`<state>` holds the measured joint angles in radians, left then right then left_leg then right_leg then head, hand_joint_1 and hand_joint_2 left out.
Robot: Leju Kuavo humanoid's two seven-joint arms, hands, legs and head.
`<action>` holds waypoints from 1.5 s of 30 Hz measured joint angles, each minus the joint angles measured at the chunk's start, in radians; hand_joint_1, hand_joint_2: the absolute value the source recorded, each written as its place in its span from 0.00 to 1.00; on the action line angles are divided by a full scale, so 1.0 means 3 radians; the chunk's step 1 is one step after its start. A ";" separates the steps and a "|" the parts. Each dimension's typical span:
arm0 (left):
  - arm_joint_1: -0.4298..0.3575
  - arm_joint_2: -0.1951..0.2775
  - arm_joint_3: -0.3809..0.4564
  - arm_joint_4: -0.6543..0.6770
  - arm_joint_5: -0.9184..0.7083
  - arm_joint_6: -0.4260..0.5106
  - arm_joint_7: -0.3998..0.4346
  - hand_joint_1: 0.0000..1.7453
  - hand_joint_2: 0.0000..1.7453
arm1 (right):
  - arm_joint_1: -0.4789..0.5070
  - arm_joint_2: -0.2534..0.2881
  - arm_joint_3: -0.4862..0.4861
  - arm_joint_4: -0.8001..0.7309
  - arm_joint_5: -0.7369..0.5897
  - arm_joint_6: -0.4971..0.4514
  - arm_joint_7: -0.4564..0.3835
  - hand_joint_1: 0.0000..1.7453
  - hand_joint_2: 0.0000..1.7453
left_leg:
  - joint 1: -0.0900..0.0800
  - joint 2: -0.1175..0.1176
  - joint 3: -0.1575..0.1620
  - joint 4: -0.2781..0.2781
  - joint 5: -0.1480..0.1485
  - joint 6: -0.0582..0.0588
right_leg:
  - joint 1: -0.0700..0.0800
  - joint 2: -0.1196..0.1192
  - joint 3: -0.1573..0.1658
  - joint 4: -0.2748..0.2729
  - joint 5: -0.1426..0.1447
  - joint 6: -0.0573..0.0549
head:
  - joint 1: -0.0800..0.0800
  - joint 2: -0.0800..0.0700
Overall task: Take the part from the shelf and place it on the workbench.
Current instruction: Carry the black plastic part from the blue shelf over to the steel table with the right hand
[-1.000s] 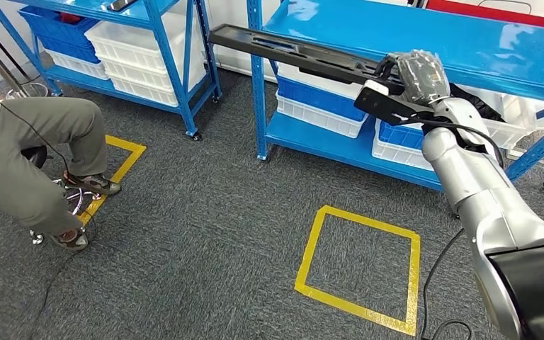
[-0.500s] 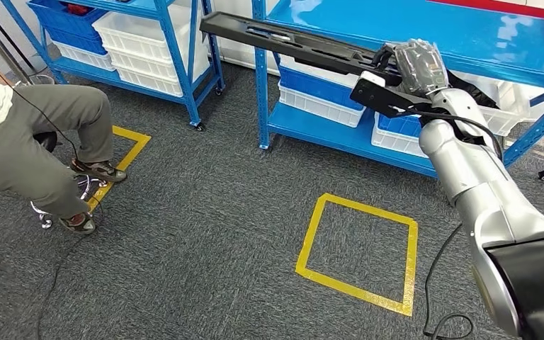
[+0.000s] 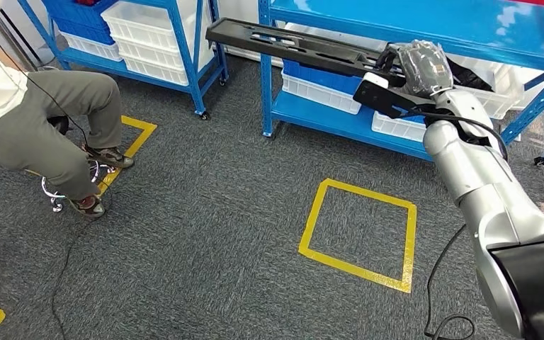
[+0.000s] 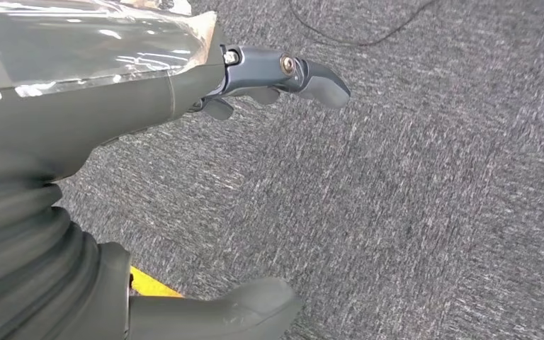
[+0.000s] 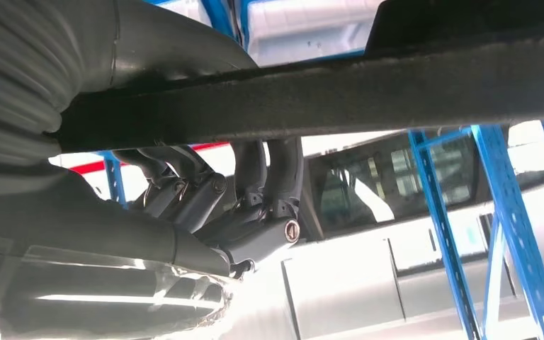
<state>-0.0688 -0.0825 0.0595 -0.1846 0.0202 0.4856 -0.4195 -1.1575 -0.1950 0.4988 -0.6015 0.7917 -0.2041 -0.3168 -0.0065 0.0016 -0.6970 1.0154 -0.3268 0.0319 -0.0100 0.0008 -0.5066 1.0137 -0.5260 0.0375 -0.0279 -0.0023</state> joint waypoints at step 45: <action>0.0013 0.0079 0.0112 0.0000 0.0020 -0.0014 -0.0072 0.00 1.00 | -0.0276 0.0071 -0.0171 0.0252 0.0055 0.0005 0.0078 1.00 1.00 | -0.0014 -0.0022 0.0427 0.0200 -0.0514 0.0094 | 0.0019 -0.0009 -0.0362 0.0051 0.0297 -0.0137 | -0.0031 0.0000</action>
<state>-0.0649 -0.0588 0.0931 -0.1846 0.0262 0.4813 -0.4410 -1.2402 -0.1737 0.4475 -0.5260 0.8082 -0.2026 -0.2935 -0.0106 -0.0049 -0.5690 1.0755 -0.4812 0.0602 -0.0043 -0.0018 -0.6153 1.0290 -0.4368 -0.0036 -0.0373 -0.0023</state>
